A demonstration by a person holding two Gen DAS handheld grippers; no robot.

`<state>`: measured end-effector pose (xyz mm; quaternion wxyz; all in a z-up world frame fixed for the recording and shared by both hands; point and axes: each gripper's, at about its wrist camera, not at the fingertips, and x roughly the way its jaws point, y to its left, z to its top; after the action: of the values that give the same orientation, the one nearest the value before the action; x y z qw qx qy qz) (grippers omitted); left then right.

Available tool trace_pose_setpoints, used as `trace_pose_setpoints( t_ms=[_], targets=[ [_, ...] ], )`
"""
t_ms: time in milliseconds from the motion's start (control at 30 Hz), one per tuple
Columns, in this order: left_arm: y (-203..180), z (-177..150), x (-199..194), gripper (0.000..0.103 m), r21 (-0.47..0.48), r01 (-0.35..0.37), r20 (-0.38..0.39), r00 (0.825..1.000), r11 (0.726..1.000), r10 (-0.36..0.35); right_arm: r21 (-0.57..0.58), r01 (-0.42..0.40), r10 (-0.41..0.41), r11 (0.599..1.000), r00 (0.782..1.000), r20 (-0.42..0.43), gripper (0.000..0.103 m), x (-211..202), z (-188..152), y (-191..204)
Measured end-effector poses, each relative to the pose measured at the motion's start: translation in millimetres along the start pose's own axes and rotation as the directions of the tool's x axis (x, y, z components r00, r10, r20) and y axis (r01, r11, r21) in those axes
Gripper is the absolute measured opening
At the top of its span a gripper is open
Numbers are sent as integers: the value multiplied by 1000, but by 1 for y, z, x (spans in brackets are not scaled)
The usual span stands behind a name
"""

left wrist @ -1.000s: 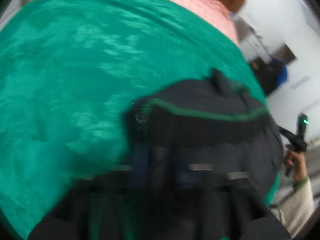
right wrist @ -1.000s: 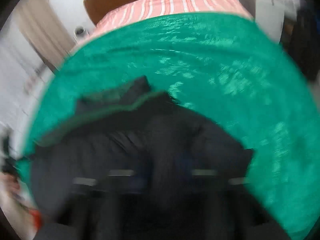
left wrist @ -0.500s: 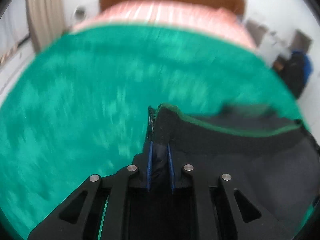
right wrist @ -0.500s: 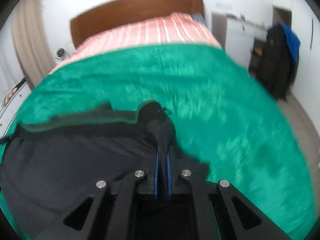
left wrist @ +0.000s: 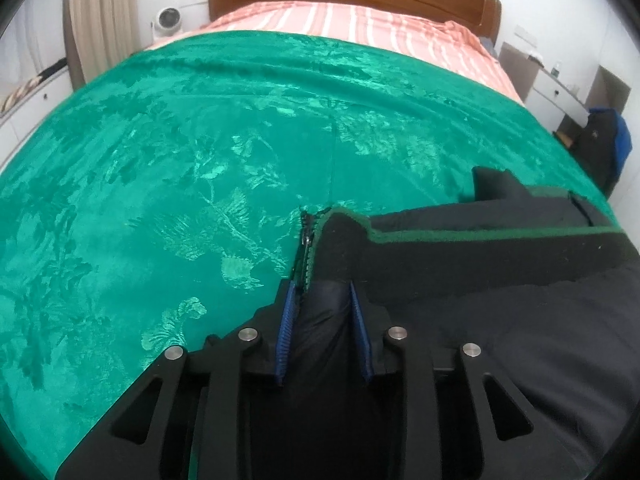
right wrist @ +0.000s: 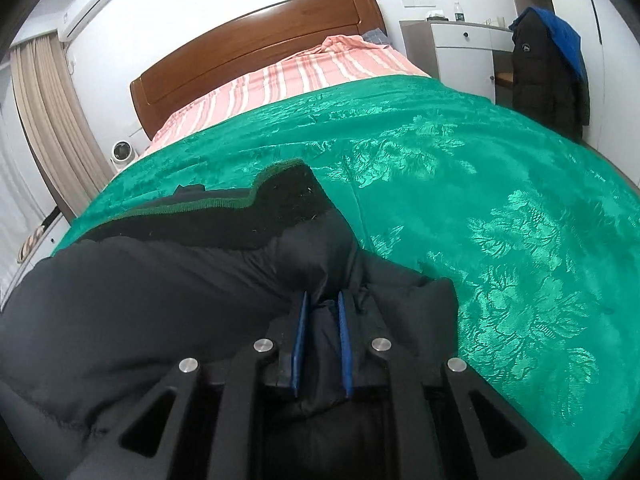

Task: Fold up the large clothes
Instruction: 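Lift the hem with both tools and fold it up over the collar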

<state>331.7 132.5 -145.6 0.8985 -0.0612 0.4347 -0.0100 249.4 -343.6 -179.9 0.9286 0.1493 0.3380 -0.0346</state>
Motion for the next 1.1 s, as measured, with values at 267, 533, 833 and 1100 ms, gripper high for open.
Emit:
trace_pose_setpoints(
  t_ms=[267, 533, 833, 1100],
  targets=[
    [3, -1, 3, 34, -9, -8, 5, 1000, 1000, 8, 13, -18, 18, 1000, 1000, 4, 14, 2, -3, -3],
    [7, -2, 5, 35, -20, 3, 10, 1000, 1000, -3, 7, -10, 10, 1000, 1000, 4, 14, 4, -4, -4],
    [7, -2, 5, 35, -20, 3, 11, 1000, 1000, -2, 7, -11, 11, 1000, 1000, 4, 14, 4, -4, -3],
    [7, -3, 6, 36, -22, 5, 11, 1000, 1000, -4, 7, -10, 10, 1000, 1000, 5, 14, 4, -4, -3]
  ],
)
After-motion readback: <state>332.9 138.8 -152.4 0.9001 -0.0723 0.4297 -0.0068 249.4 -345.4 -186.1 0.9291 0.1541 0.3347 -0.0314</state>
